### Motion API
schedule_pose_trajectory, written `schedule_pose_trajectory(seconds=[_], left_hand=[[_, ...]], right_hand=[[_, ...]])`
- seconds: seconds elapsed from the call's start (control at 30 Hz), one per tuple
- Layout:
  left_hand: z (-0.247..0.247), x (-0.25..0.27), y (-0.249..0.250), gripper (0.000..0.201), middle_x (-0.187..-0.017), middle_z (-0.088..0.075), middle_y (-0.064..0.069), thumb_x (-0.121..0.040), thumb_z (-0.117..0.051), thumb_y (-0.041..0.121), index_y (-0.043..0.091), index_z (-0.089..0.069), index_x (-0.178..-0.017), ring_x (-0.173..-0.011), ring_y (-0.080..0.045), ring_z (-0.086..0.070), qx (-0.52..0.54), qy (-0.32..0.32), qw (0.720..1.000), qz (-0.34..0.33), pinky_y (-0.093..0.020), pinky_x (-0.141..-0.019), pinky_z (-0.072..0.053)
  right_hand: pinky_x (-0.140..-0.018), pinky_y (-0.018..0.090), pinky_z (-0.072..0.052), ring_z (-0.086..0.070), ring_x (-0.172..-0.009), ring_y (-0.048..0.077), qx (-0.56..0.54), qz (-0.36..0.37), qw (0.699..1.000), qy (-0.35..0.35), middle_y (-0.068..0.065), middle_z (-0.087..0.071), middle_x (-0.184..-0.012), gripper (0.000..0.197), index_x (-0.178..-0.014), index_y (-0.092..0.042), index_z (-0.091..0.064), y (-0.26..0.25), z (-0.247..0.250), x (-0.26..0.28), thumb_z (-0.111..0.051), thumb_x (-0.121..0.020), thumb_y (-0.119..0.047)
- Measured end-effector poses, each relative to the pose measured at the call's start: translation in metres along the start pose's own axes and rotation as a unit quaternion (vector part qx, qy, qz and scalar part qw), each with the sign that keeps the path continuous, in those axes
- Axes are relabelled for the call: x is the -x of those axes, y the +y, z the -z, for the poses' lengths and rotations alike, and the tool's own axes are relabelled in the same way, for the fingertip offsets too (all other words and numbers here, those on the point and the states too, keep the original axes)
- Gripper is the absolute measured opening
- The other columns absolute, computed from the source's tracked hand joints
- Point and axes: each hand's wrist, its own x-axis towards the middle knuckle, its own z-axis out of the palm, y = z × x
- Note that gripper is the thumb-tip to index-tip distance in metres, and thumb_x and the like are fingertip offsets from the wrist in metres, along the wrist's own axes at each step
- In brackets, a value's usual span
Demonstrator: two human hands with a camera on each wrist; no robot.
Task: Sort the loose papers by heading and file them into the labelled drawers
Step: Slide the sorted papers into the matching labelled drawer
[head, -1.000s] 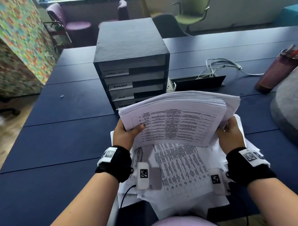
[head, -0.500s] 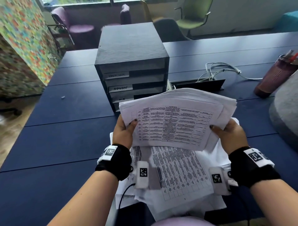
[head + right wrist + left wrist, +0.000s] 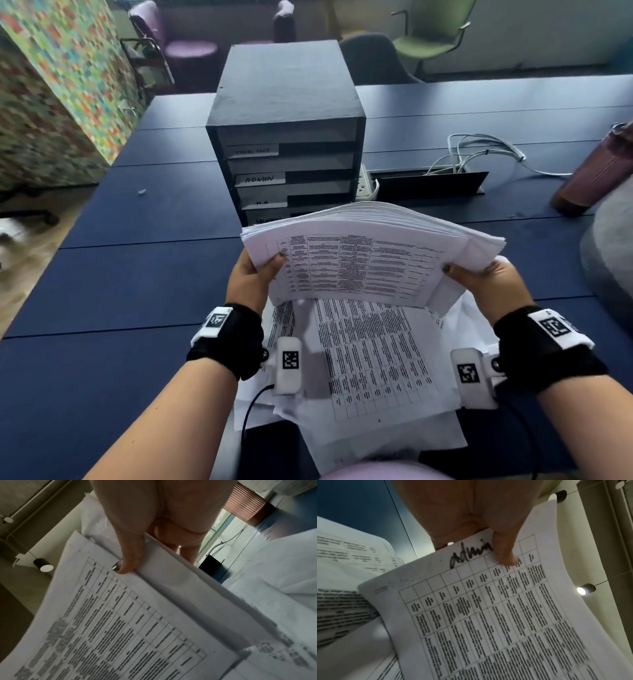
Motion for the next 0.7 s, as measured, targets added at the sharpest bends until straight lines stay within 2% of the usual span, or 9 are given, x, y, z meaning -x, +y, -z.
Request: schedule_pose_trajectory(seconds=[0.07, 0.13, 0.17, 0.23, 0.4, 0.53, 0.6, 0.7], left_hand=[[0.001, 0.0, 0.002, 0.024, -0.083, -0.073, 0.012, -0.082, -0.066, 0.004, 0.024, -0.065, -0.095, -0.077, -0.004, -0.065, 0.003, 0.008, 1.0, -0.009, -0.019, -0.069, -0.05], [0.0, 0.0, 0.002, 0.026, -0.086, -0.073, 0.01, -0.08, -0.067, 0.001, 0.023, -0.066, -0.094, -0.081, -0.01, -0.065, -0.003, 0.014, 1.0, -0.005, -0.025, -0.074, -0.05], [0.0, 0.0, 0.002, 0.027, -0.087, -0.073, 0.008, -0.079, -0.068, 0.0, 0.023, -0.066, -0.093, -0.083, -0.013, -0.066, -0.004, 0.016, 1.0, -0.001, -0.029, -0.077, -0.05], [-0.004, -0.002, 0.003, 0.027, -0.086, -0.074, 0.007, -0.079, -0.068, -0.002, 0.023, -0.066, -0.091, -0.084, -0.015, -0.066, -0.006, 0.019, 1.0, 0.006, -0.033, -0.08, -0.05], [-0.009, -0.004, 0.01, 0.027, -0.087, -0.073, 0.009, -0.079, -0.068, -0.002, 0.022, -0.066, -0.093, -0.085, -0.012, -0.066, -0.013, 0.02, 1.0, -0.008, -0.026, -0.076, -0.052], [-0.003, -0.001, 0.002, 0.027, -0.094, -0.07, -0.001, -0.078, -0.068, -0.005, 0.015, -0.065, -0.096, -0.09, -0.021, -0.065, -0.04, 0.024, 0.999, 0.027, -0.035, -0.085, -0.05], [-0.003, 0.002, -0.003, 0.025, -0.095, -0.07, -0.001, -0.079, -0.068, -0.003, 0.015, -0.066, -0.096, -0.089, -0.019, -0.065, -0.064, 0.019, 0.997, 0.045, -0.033, -0.086, -0.05], [-0.007, 0.005, -0.008, 0.021, -0.093, -0.069, -0.001, -0.082, -0.066, -0.002, 0.016, -0.067, -0.093, -0.083, -0.013, -0.064, -0.085, 0.039, 0.994, 0.056, -0.028, -0.081, -0.048]], right_hand=[[-0.081, 0.034, -0.052, -0.064, -0.076, 0.014, -0.008, -0.001, 1.0, -0.008, -0.008, -0.071, -0.071, 0.008, -0.069, -0.016, -0.07, -0.001, 0.004, 0.001, -0.077, -0.072, -0.014], [-0.072, 0.02, -0.054, -0.064, -0.066, 0.002, -0.003, 0.008, 1.0, -0.021, -0.013, -0.07, -0.065, 0.022, -0.072, -0.018, -0.068, 0.003, 0.007, 0.0, -0.069, -0.076, 0.003], [-0.067, 0.015, -0.053, -0.063, -0.063, -0.002, 0.001, 0.01, 1.0, -0.025, -0.015, -0.07, -0.064, 0.024, -0.07, -0.019, -0.069, 0.006, 0.008, -0.002, -0.069, -0.076, 0.004], [-0.063, 0.012, -0.053, -0.062, -0.06, -0.004, 0.015, 0.015, 0.999, -0.025, -0.017, -0.069, -0.061, 0.022, -0.067, -0.019, -0.069, 0.006, 0.006, -0.004, -0.071, -0.074, 0.002], [-0.059, 0.012, -0.052, -0.061, -0.056, -0.003, -0.001, 0.02, 1.0, -0.02, -0.015, -0.069, -0.059, 0.013, -0.068, -0.015, -0.069, 0.004, 0.003, -0.013, -0.074, -0.073, -0.004], [-0.057, 0.009, -0.05, -0.061, -0.054, -0.005, -0.01, 0.004, 0.999, -0.036, -0.017, -0.068, -0.058, 0.017, -0.069, -0.016, -0.068, 0.006, -0.001, -0.013, -0.071, -0.075, 0.0], [-0.053, 0.007, -0.047, -0.058, -0.051, -0.008, -0.01, 0.006, 0.999, -0.036, -0.02, -0.066, -0.054, 0.017, -0.069, -0.016, -0.065, 0.006, -0.005, -0.013, -0.069, -0.077, -0.001], [-0.051, 0.005, -0.046, -0.058, -0.049, -0.009, -0.015, 0.014, 0.999, -0.034, -0.021, -0.064, -0.053, 0.017, -0.068, -0.017, -0.064, 0.003, -0.007, -0.013, -0.069, -0.078, -0.004]])
